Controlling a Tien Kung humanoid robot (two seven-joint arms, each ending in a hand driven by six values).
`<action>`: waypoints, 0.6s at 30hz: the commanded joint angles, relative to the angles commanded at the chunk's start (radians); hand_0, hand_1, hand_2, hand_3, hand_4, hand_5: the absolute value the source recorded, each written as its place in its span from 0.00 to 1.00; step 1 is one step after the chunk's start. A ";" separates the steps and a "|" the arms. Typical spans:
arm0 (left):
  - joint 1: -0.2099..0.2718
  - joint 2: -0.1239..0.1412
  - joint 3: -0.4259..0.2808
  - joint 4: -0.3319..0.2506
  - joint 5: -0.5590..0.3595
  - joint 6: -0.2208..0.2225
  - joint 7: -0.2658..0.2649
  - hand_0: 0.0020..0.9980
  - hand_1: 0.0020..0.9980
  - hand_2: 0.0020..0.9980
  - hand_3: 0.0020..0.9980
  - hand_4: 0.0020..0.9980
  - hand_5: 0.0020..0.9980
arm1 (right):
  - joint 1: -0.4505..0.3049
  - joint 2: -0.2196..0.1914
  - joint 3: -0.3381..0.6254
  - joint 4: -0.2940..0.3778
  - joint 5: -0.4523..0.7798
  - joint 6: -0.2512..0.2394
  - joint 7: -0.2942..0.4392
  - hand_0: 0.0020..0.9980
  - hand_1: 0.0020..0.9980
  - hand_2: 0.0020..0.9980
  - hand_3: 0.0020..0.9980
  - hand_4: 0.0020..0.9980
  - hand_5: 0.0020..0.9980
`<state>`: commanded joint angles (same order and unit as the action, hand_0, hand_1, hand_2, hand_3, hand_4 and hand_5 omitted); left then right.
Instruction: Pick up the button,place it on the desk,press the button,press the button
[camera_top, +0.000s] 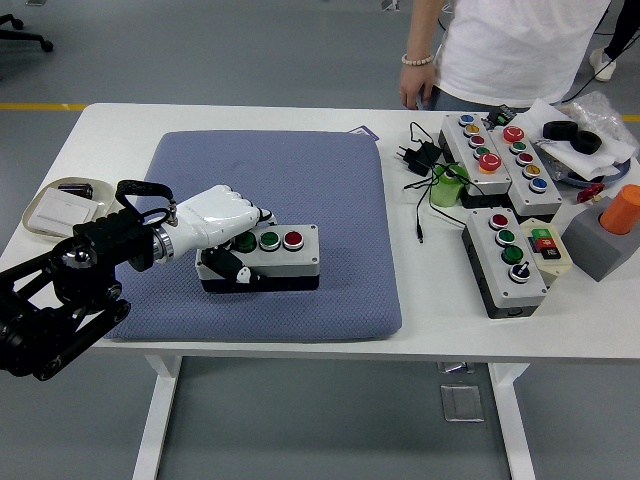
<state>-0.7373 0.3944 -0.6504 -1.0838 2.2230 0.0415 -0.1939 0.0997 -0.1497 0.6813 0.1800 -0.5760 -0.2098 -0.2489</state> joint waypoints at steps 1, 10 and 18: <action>0.001 0.000 0.000 0.000 0.001 0.003 -0.002 0.52 0.49 0.51 0.55 0.40 0.00 | 0.000 0.000 0.001 0.000 -0.001 0.000 0.000 0.63 0.48 0.54 0.58 0.28 0.02; 0.005 0.003 -0.004 -0.008 0.017 -0.005 -0.008 0.60 0.71 0.76 0.67 0.52 0.13 | -0.001 0.000 0.000 0.000 -0.001 0.000 0.000 0.63 0.48 0.54 0.58 0.28 0.02; 0.003 0.005 -0.005 -0.017 0.029 -0.007 -0.014 0.63 0.75 0.82 0.72 0.58 0.15 | -0.001 0.000 0.004 0.000 -0.005 0.001 0.000 0.63 0.48 0.54 0.58 0.28 0.02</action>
<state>-0.7344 0.3992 -0.6550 -1.1007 2.2524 0.0345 -0.2077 0.0986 -0.1501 0.6848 0.1800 -0.5813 -0.2088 -0.2487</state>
